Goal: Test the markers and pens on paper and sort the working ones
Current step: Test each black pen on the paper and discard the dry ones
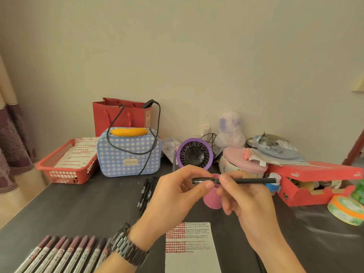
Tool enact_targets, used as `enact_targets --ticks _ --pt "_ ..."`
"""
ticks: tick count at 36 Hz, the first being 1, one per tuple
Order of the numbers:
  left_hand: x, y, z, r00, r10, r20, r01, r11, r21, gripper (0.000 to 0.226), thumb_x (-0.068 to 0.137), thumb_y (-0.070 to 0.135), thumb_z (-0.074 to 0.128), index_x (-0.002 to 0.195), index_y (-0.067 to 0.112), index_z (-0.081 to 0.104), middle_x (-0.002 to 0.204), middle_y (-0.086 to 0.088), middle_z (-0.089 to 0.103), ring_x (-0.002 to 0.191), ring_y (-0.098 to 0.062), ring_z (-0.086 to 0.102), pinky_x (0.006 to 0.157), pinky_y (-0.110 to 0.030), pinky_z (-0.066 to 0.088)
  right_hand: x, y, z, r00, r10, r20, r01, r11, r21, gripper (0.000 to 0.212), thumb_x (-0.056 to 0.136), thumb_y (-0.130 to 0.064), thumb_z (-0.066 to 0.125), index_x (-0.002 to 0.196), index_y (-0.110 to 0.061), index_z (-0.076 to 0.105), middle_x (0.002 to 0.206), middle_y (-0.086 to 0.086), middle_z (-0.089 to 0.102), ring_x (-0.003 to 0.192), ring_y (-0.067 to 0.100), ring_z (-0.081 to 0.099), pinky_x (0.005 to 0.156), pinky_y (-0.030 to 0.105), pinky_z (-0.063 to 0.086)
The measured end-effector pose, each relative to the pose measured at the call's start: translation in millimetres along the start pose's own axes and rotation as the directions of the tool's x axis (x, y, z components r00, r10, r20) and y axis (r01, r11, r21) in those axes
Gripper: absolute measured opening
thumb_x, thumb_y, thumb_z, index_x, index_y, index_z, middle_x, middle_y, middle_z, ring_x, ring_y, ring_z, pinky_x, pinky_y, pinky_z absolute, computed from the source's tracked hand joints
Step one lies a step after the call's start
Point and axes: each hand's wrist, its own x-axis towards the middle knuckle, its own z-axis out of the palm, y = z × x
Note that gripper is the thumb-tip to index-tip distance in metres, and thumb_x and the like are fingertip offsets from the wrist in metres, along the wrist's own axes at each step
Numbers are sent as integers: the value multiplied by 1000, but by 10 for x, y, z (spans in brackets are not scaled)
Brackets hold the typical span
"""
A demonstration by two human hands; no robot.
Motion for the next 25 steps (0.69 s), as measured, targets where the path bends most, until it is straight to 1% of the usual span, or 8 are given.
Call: enact_targets --ticks 3,6,12,14,17,20,22,25 --pt "-22 7 -8 999 -3 -40 2 1000 -22 16 84 45 73 100 48 72 84 13 73 67 -25 61 67 -38 54 -28 39 21 1000 8 -18 -8 1000 8 58 66 -64 83 90 -11 77 73 12 71 48 15 53 47 24 45" --pt "-51 10 -6 997 -15 -69 11 998 -64 17 80 44 76 97 45 75 77 8 73 66 -27 59 64 -32 52 -57 86 34 998 28 -55 -26 999 38 66 63 -64 86 94 -7 77 73 12 72 49 14 55 49 23 47" --pt "-103 0 38 996 -24 -82 17 996 -87 18 78 45 78 95 38 79 79 -5 73 70 -34 60 66 -47 53 -135 166 77 995 42 -93 -33 995 95 64 61 -63 88 92 -8 78 74 13 72 51 13 57 48 22 47" --pt "-123 -34 69 997 -20 -73 14 997 -80 19 78 47 77 95 40 79 79 -7 73 70 -35 60 65 -48 52 -178 205 78 993 58 -104 -47 994 101 60 62 -62 87 89 -10 79 75 14 72 53 14 58 50 23 49" --pt "-160 -142 157 998 13 -60 -15 999 -34 19 79 54 73 96 47 76 79 2 74 68 -28 60 65 -40 52 -280 297 55 983 103 -151 -84 989 124 47 69 -53 84 90 -11 79 79 16 72 56 17 60 51 26 50" --pt "-228 -345 263 1000 10 18 -11 999 38 23 83 63 68 104 55 71 88 15 74 67 -10 61 64 -23 51 -425 430 -13 967 169 -188 -142 978 150 33 76 -45 82 95 -18 79 80 11 72 62 17 63 52 26 50" --pt "-296 -528 319 993 -31 116 16 991 132 35 82 66 63 117 62 61 104 25 70 87 1 64 74 -13 48 -526 537 -100 946 217 -241 -184 971 151 23 83 -39 81 96 -20 78 82 8 73 67 18 65 53 27 52" --pt "-416 -843 352 967 -118 225 42 947 319 51 86 65 61 134 63 44 131 38 52 123 10 47 99 -12 38 -644 696 -379 869 302 -393 -277 953 120 29 83 -38 68 96 -12 73 83 1 74 76 16 71 59 26 57"
